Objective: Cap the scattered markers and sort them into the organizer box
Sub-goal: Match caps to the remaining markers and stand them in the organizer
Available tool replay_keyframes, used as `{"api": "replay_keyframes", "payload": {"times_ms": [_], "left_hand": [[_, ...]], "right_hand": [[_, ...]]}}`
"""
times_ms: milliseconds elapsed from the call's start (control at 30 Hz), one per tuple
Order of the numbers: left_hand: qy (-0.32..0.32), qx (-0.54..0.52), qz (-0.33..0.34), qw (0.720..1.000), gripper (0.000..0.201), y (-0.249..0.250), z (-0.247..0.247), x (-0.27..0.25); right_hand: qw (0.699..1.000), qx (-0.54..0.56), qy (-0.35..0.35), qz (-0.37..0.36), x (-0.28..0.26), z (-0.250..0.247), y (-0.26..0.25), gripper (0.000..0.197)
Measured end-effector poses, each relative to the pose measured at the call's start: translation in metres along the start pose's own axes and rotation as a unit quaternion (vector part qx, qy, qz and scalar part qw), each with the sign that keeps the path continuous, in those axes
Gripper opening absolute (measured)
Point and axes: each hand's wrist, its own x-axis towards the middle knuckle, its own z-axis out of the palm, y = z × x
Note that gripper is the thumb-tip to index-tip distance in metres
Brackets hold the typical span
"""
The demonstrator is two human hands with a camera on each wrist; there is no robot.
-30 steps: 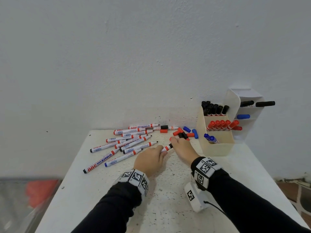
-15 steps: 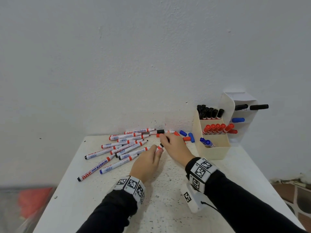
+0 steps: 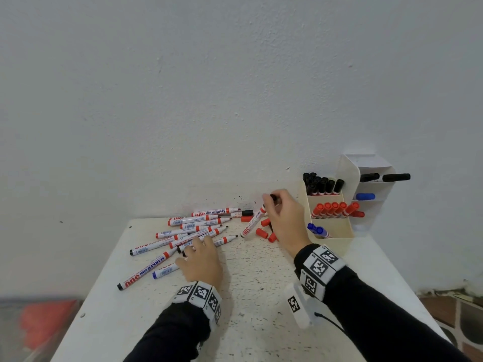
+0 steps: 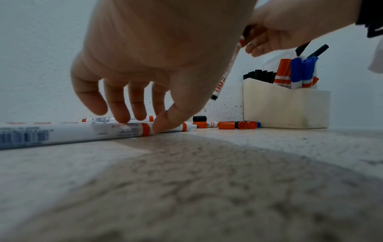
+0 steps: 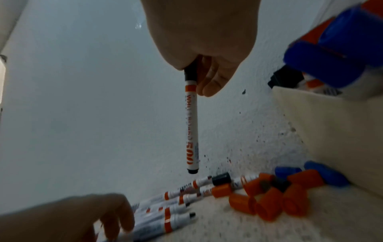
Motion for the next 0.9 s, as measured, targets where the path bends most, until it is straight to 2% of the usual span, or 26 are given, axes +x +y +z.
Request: {"api": "replay_keyframes", "payload": {"times_ms": [167,300,433,567,633,733,800,900], "left_hand": [[-0.002,0.015,0.014,1.000,0.036,-0.002,0.001,0.001],[-0.014,0.034,0.028,0.999,0.034,-0.004,-0.001,0.000],[-0.002,0.038,0.035,0.999,0.039,-0.003,-0.004,-0.002],[0.023,-0.002,0.079,0.997,0.047,-0.001,-0.007,-0.003],[0.040,-0.030,0.104,0.993,0.048,0.001,-0.008,-0.004],[0.061,-0.065,0.137,0.987,0.042,0.003,-0.008,-0.005],[0.059,-0.074,0.151,0.984,0.039,0.005,-0.008,-0.006],[0.046,-0.081,0.153,0.984,0.036,0.004,-0.008,-0.005]], "right_hand": [[0.993,-0.047,0.063,-0.084,0.018,-0.021,-0.015,0.019],[0.987,-0.053,0.096,-0.114,0.035,-0.046,-0.029,0.025],[0.972,-0.084,0.168,-0.138,0.059,-0.083,-0.037,0.025],[0.958,-0.133,0.204,-0.153,0.077,-0.116,-0.032,0.024],[0.953,-0.171,0.200,-0.152,0.080,-0.125,-0.025,0.024],[0.961,-0.196,0.161,-0.113,0.081,-0.126,-0.014,0.026],[0.964,-0.208,0.144,-0.087,0.082,-0.124,-0.007,0.026],[0.963,-0.219,0.130,-0.088,0.086,-0.122,-0.005,0.025]]}}
